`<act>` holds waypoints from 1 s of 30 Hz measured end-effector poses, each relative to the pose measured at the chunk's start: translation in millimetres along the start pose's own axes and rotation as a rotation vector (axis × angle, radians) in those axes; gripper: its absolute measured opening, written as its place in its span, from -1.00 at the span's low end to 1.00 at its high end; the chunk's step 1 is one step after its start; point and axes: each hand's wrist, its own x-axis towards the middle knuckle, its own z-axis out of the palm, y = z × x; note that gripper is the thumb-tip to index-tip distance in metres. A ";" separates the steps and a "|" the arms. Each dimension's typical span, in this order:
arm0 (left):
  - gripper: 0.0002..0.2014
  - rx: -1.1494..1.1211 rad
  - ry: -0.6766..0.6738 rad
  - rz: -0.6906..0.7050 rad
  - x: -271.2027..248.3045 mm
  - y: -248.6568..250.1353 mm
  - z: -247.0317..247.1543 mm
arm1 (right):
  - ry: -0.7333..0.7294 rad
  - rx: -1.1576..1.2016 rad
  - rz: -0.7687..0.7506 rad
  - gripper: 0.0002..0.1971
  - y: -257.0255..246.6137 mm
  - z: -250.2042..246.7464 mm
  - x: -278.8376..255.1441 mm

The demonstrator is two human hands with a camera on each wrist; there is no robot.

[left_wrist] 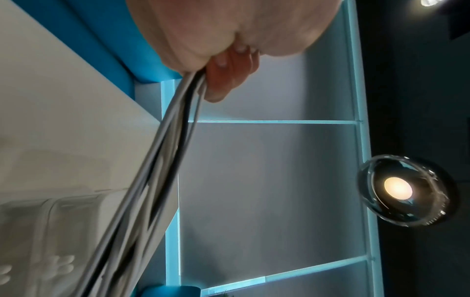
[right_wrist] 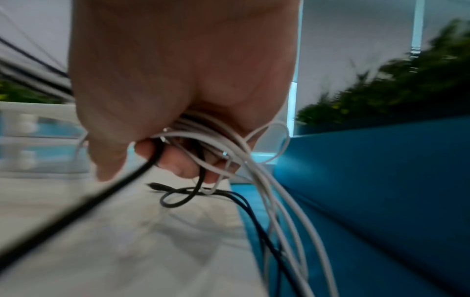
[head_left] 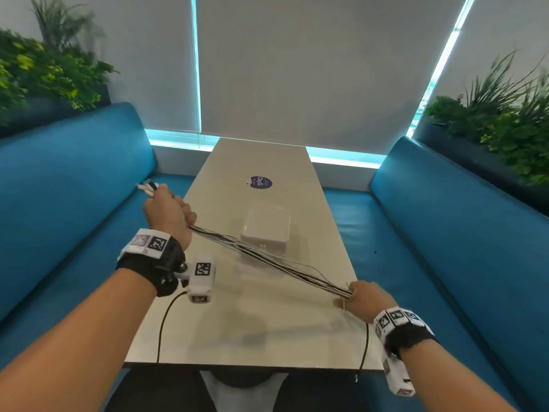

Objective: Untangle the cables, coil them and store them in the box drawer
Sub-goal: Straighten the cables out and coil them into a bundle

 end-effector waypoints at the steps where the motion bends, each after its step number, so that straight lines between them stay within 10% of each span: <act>1: -0.69 0.007 0.017 -0.006 0.0 -3.1 0.6 | 0.020 0.012 0.021 -0.49 7.4 -1.3 -4.3; 21: -0.74 0.104 0.088 -0.005 19.6 -18.1 -1.3 | -0.103 0.230 0.064 -0.15 80.6 1.8 -14.8; 30: -0.77 0.132 0.212 0.065 39.1 -2.8 -18.3 | -0.090 -0.081 0.187 -0.82 124.5 12.2 -15.9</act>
